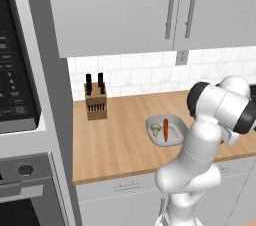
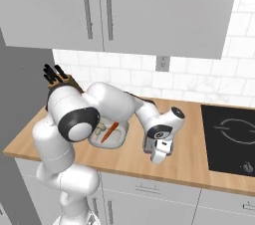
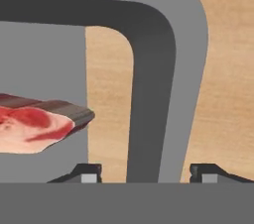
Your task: Take the meat container that has the steak and place it on the second highest rack of the freezer. Then take the vegetable container that has the carrot and mushroom and place it on the highest rack of the freezer.
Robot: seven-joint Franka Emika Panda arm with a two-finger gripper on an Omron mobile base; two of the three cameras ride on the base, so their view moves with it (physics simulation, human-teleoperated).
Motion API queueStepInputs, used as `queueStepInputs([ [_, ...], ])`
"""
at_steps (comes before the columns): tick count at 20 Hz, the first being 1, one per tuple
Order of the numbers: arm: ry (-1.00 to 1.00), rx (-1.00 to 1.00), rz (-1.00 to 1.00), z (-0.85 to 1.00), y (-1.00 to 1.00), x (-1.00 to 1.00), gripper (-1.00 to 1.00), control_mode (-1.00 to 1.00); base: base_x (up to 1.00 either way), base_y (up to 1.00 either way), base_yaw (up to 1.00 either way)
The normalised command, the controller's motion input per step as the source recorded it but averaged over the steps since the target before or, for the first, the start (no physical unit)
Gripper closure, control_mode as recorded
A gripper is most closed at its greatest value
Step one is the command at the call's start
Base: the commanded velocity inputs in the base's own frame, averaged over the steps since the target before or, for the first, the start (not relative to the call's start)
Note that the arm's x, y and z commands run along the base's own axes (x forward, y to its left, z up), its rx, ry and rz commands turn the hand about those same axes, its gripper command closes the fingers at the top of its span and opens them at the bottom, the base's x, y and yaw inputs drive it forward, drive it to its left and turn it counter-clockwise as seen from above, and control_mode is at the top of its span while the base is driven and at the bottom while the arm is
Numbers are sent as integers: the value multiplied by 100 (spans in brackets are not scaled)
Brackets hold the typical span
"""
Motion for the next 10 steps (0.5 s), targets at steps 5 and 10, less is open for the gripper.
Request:
queueStepInputs([
  [5,0,0,-3,-11,10,0,100,-100,0,0,0],
  [10,-3,1,-1,6,0,-23,100,-100,0,0,0],
])
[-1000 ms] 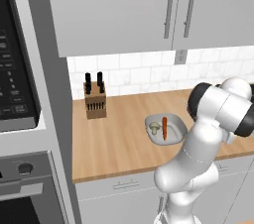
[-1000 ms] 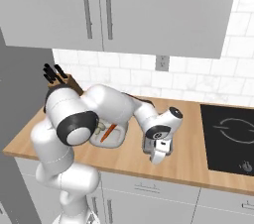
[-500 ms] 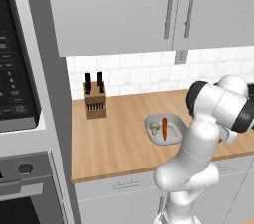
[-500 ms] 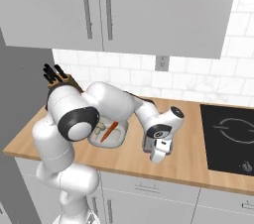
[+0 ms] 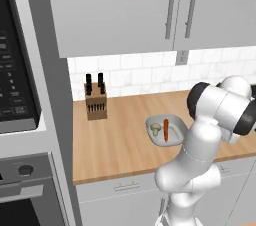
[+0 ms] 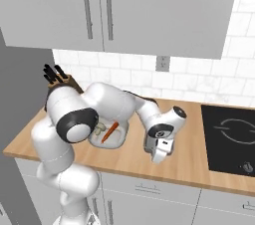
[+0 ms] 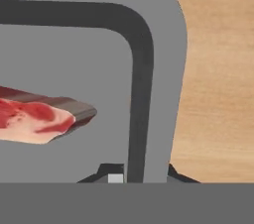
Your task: Take the meat container that has the steak and place it on the second highest rack of the freezer. Then take the vegetable container that has the carrot and mushroom and place it on the highest rack of the freezer.
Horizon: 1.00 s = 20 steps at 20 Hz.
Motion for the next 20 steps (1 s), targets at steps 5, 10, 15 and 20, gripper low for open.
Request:
queueStepInputs([
  [5,-16,7,-1,82,22,-70,100,-100,0,0,0],
  [10,-1,2,0,99,45,-55,100,-100,0,0,0],
  [15,5,0,0,74,66,-47,100,-100,0,0,0],
  [20,0,-4,0,21,73,-70,100,-100,0,0,0],
])
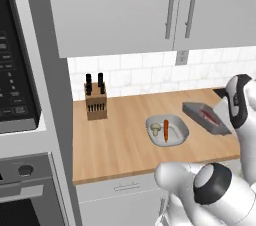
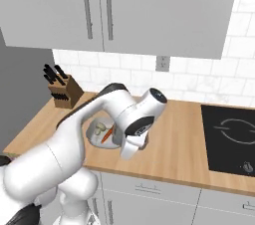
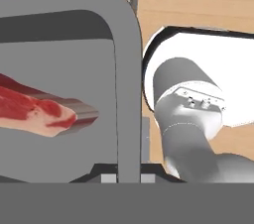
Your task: Take the meat container that has the steak and place it on the second highest rack of the freezer. Then take the vegetable container that has the carrot and mushroom and place it on the highest rack of the freezer.
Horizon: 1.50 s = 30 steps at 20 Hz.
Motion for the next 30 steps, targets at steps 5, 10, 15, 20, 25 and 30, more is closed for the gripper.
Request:
queueStepInputs([
  [5,-7,-12,-6,7,43,-58,100,-100,0,0,0],
  [10,-34,-23,-12,0,29,-56,100,-100,0,0,0],
  [15,-19,-17,-13,0,16,-8,100,-100,0,0,0],
  [20,1,-4,-3,0,21,0,100,-100,0,0,0],
  [25,0,0,0,0,0,0,100,100,-36,9,0],
  [30,0,0,0,0,0,0,100,100,-100,34,0],
])
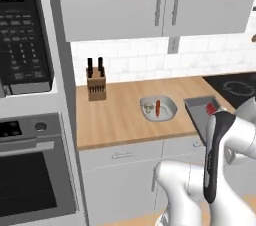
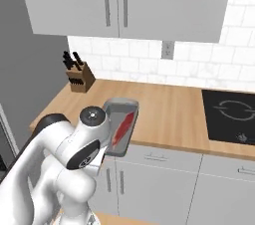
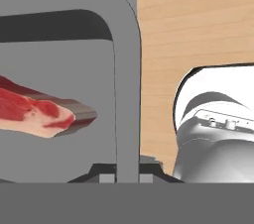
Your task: Take the meat container that has the steak and place it on the second highest rack of the freezer. Then take the vegetable container that has the carrot and mushroom and place it on the highest rack of the freezer.
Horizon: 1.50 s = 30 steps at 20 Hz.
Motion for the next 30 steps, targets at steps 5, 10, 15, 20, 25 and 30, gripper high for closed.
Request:
queueStepInputs([
  [5,0,0,0,0,0,0,100,100,-68,97,4],
  [10,0,0,0,0,0,0,100,100,-28,100,0],
  [15,0,0,0,0,0,0,100,100,0,100,0],
  [20,0,0,0,0,0,0,100,100,-3,100,0],
  [25,0,0,0,0,0,0,100,100,-28,100,0],
  [30,0,0,0,0,0,0,100,100,-23,100,0],
])
